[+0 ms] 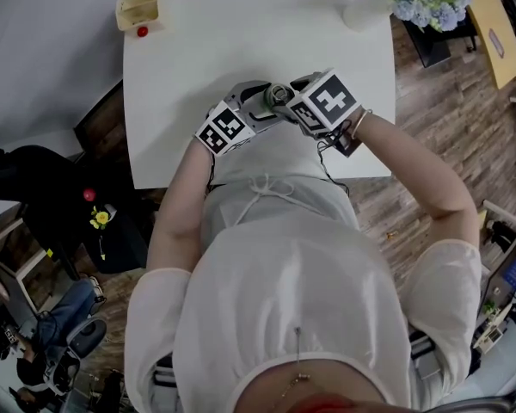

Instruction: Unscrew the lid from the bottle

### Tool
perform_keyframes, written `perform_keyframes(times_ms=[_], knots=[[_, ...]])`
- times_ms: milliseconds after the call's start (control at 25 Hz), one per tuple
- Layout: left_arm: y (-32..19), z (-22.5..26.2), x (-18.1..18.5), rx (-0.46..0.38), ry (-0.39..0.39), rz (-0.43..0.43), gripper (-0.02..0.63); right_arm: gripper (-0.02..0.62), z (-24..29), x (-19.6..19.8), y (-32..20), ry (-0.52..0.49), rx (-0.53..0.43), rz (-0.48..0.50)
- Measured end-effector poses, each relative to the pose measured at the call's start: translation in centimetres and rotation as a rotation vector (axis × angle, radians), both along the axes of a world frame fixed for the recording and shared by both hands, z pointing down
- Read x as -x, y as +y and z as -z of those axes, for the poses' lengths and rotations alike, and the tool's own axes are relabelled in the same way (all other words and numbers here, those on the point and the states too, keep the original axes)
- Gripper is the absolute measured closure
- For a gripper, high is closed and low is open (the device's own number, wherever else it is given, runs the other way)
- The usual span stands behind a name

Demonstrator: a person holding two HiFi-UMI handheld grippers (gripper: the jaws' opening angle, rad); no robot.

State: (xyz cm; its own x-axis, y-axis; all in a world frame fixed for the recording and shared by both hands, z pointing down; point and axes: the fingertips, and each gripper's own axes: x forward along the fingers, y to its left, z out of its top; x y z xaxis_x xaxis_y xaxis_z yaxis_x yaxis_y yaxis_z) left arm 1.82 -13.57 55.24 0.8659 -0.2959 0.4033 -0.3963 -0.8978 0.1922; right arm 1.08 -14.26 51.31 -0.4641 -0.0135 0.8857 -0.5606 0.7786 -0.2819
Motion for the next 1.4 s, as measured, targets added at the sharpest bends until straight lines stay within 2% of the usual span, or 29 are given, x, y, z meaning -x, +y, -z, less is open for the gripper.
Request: perform_keyframes(times_ms=[160, 360, 680, 880, 1040, 1120, 1200, 1400], knots=[[-0.1, 0.1, -0.1, 0.001, 0.003, 0.007, 0.263, 0.348, -0.3, 0.0, 0.5, 0.015, -0.003, -0.037], [0.0, -0.1, -0.1, 0.001, 0.001, 0.006, 0.263, 0.348, -0.4, 0.0, 0.6, 0.018, -0.007, 0.008], [0.1, -0.1, -0.1, 0.000, -0.003, 0.007, 0.264, 0.348, -0.4, 0.0, 1.1, 0.065, -0.039, 0.313], [0.0, -0.2, -0.1, -0.005, -0.001, 0.010, 0.264, 0.348, -0.6, 0.5, 1.3, 0.021, -0.085, 0.596], [0.0, -0.4, -0.2, -0.003, -0.004, 0.010, 0.263, 0.348, -0.6, -0.1, 1.4, 0.058, -0.083, 0.768], [0.0, -0.2, -0.1, -0.001, -0.003, 0.013, 0.264, 0.348, -0.6, -0.5, 1.5, 0.093, -0.069, 0.823], [0.0, -0.2, -0.1, 0.001, -0.002, 0.015, 0.263, 0.348, -0.4, -0.1, 1.7, 0.086, -0.076, 0.858], [-0.1, -0.3, -0.1, 0.001, -0.004, 0.012, 0.263, 0.350, -0.3, 0.6, 2.0, 0.095, -0.114, 0.880]])
